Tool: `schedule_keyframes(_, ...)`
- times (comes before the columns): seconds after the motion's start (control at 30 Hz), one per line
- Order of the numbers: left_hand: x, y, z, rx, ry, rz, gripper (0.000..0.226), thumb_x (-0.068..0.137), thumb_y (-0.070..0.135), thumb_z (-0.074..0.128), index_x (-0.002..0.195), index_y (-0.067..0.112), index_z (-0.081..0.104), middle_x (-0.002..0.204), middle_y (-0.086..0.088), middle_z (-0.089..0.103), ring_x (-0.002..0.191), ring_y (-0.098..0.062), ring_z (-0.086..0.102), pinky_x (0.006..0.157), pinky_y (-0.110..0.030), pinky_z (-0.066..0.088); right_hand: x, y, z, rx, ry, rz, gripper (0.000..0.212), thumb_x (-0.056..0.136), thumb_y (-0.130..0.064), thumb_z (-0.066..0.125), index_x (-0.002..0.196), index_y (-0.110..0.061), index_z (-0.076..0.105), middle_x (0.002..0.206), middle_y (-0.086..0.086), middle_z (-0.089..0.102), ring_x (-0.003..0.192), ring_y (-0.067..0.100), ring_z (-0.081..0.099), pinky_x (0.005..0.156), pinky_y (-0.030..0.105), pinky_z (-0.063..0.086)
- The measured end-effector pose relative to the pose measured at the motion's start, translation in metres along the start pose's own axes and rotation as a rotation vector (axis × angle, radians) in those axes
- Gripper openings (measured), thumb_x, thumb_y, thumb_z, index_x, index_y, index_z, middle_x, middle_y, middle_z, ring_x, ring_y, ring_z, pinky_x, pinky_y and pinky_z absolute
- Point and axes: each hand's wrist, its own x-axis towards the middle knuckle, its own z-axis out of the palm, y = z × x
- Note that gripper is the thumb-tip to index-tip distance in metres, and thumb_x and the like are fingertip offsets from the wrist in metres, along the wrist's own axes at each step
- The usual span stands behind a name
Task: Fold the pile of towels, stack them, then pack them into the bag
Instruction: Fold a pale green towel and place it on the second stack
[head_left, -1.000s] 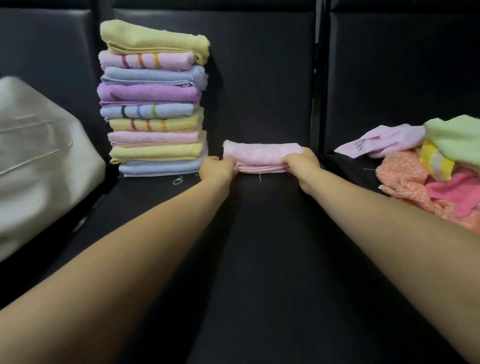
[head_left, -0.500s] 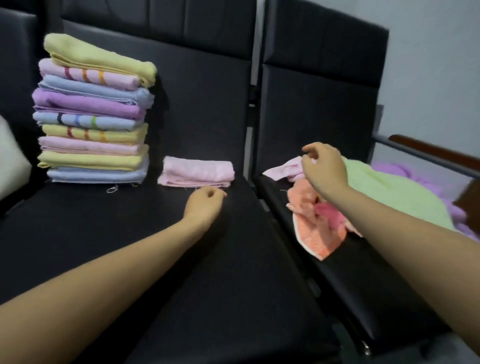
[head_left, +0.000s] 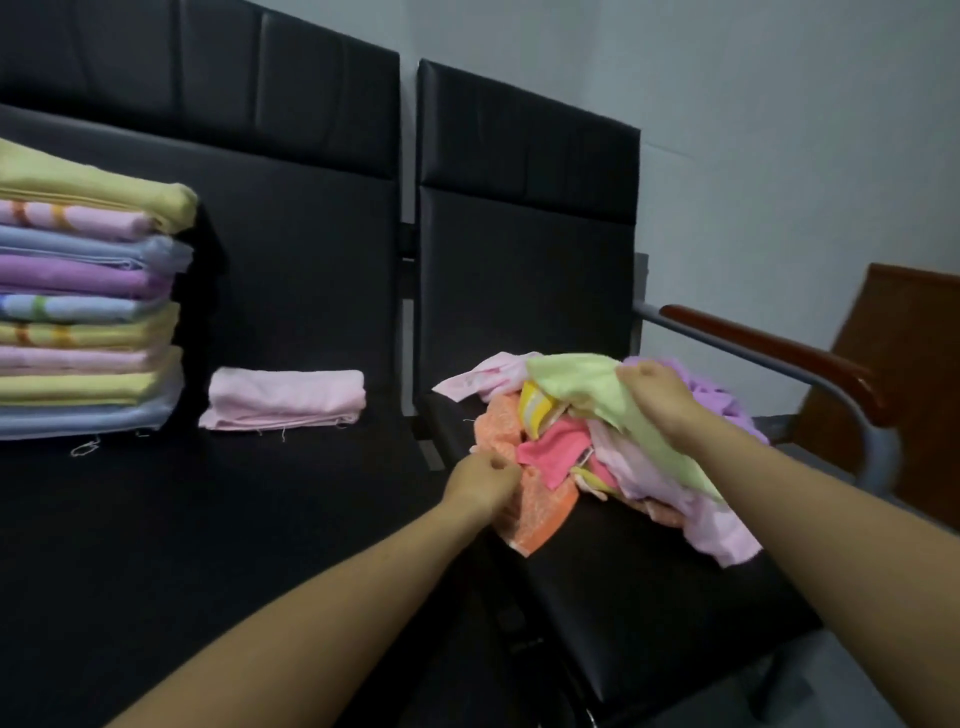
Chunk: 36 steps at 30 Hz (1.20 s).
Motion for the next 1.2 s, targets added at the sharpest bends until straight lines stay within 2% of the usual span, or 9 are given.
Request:
schedule_keyframes(0.1,-0.006,0.025,0.004,-0.061,0.041,0.016,0.025,0.092,0.020,0.047,0.069,0.014,0.055,0.074,-0.008,0.062,0.066,-0.023,0.060,0.067,-0.037,0.053,0.006,-0.054,-0.027,0.364,0.125,0.057,0.036,0.097,-0.030,0.049,0.118,-0.003,0.060,0.102,0.009,0.060,0.094,0.025,0.059,0.088,0.040,0.050)
schedule_keyframes(0.23,-0.016,0.086,-0.017,-0.461,0.058,0.084,0.028,0.101,0.029,0.042,0.105,0.007,0.060,0.096,-0.010,0.057,0.076,-0.021,0.055,0.058,-0.028,0.047,0.004,-0.143,-0.061,0.759,0.063,-0.024,0.036,0.095,-0.028,0.054,0.120,-0.004,0.061,0.112,0.014,0.069,0.104,0.031,0.066,0.091,0.045,0.054)
schedule_keyframes(0.37,-0.040,0.152,-0.068,-0.845,0.014,0.130,0.060,0.100,0.055,0.033,0.138,0.011,0.047,0.131,-0.017,0.056,0.114,-0.032,0.059,0.081,-0.041,0.052,-0.020,-0.233,-0.069,0.824,-0.113,-0.167,0.034,0.097,-0.027,0.050,0.119,-0.005,0.063,0.111,0.015,0.070,0.100,0.029,0.068,0.085,0.040,0.057)
schedule_keyframes(0.57,-0.101,0.211,-0.166,-1.166,-0.120,0.276,0.073,0.091,0.069,0.039,0.131,0.010,0.056,0.126,-0.020,0.062,0.113,-0.036,0.062,0.100,-0.052,0.048,-0.066,-0.313,-0.031,0.833,-0.263,-0.228,0.033,0.095,-0.027,0.055,0.114,-0.003,0.067,0.111,0.016,0.070,0.097,0.029,0.068,0.083,0.037,0.057)
schedule_keyframes(0.77,-0.140,0.206,-0.240,-0.959,0.229,0.390,0.035,0.097,0.029,0.056,0.125,0.009,0.059,0.111,-0.010,0.069,0.097,-0.024,0.068,0.082,-0.039,0.057,-0.109,-0.326,0.039,0.852,-0.330,-0.149,0.022,0.094,-0.017,0.059,0.111,-0.004,0.065,0.094,0.012,0.068,0.089,0.025,0.066,0.087,0.039,0.055)
schedule_keyframes(0.9,-0.145,0.173,-0.277,-0.673,0.482,0.291,0.037,0.096,0.041,0.053,0.118,0.011,0.055,0.112,-0.005,0.063,0.106,-0.024,0.061,0.094,-0.039,0.052,-0.130,-0.315,0.083,0.593,-0.404,-0.187,0.010,0.088,-0.014,0.059,0.079,-0.013,0.064,0.071,-0.001,0.059,0.067,0.014,0.056,0.060,0.025,0.046)
schedule_keyframes(0.97,-0.148,0.155,-0.291,-0.487,0.626,0.265,0.034,0.094,0.045,0.053,0.107,0.014,0.057,0.097,0.000,0.061,0.103,-0.025,0.060,0.096,-0.044,0.051,-0.139,-0.305,0.103,0.485,-0.436,-0.315,0.016,0.091,-0.022,0.059,0.082,-0.013,0.068,0.072,-0.004,0.061,0.060,0.008,0.057,0.054,0.017,0.043)
schedule_keyframes(1.1,-0.160,0.133,-0.312,-0.199,0.787,0.369,0.033,0.089,0.043,0.058,0.075,0.013,0.055,0.079,-0.001,0.057,0.083,-0.021,0.061,0.078,-0.032,0.052,-0.156,-0.284,0.131,0.295,-0.633,-0.427,0.065,0.092,-0.058,0.051,0.093,0.005,0.067,0.082,0.006,0.063,0.075,0.017,0.060,0.073,0.028,0.046)
schedule_keyframes(1.2,-0.162,0.116,-0.320,-0.016,0.859,0.579,0.030,0.091,0.026,0.061,0.090,-0.004,0.062,0.077,0.008,0.047,0.070,0.007,0.053,0.060,-0.011,0.042,-0.168,-0.273,0.147,0.223,-0.806,-0.349,0.059,0.090,-0.060,0.052,0.100,-0.005,0.073,0.096,0.008,0.074,0.090,0.022,0.070,0.083,0.032,0.053)
